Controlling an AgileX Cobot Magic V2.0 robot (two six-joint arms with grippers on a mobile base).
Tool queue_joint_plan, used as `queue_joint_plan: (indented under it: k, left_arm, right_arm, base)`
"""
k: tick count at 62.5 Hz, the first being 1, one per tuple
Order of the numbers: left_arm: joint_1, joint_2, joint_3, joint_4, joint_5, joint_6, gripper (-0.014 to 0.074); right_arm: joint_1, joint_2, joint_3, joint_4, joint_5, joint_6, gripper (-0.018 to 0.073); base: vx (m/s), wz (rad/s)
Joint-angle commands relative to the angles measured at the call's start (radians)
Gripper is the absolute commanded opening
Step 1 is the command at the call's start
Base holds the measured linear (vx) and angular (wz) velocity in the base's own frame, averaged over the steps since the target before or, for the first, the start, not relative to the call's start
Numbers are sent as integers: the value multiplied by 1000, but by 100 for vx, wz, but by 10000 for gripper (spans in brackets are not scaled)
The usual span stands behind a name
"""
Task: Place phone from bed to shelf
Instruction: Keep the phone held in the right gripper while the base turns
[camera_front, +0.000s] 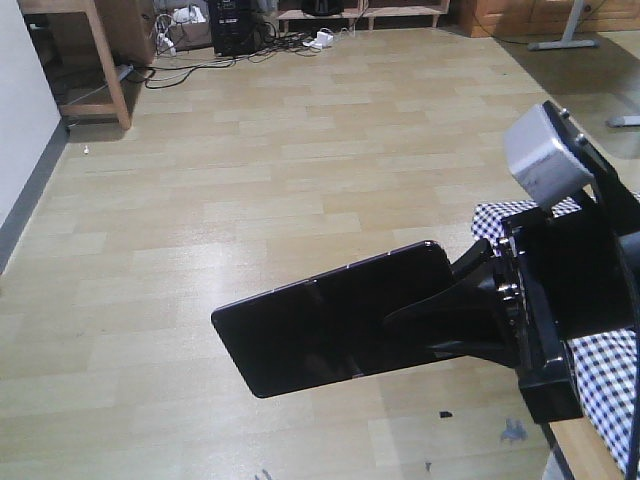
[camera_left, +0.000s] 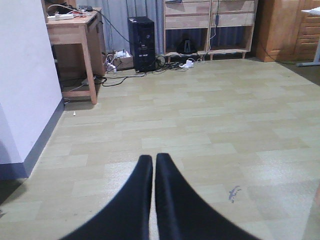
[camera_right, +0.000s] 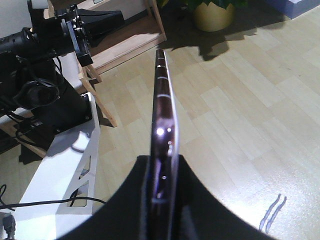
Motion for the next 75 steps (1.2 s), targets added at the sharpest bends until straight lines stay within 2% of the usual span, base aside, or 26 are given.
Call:
queue_joint_plan:
  k: [1,75]
  left_arm:
    - [2,-7,2,-6,-73,-4,1]
    - [2,-7,2,-6,-73,-4,1]
  right_arm:
    - [-2,-19,-28,84,56,-5,-4]
    - [-2,-19,-28,84,56,-5,-4]
  base:
    - [22,7]
    - [25,2]
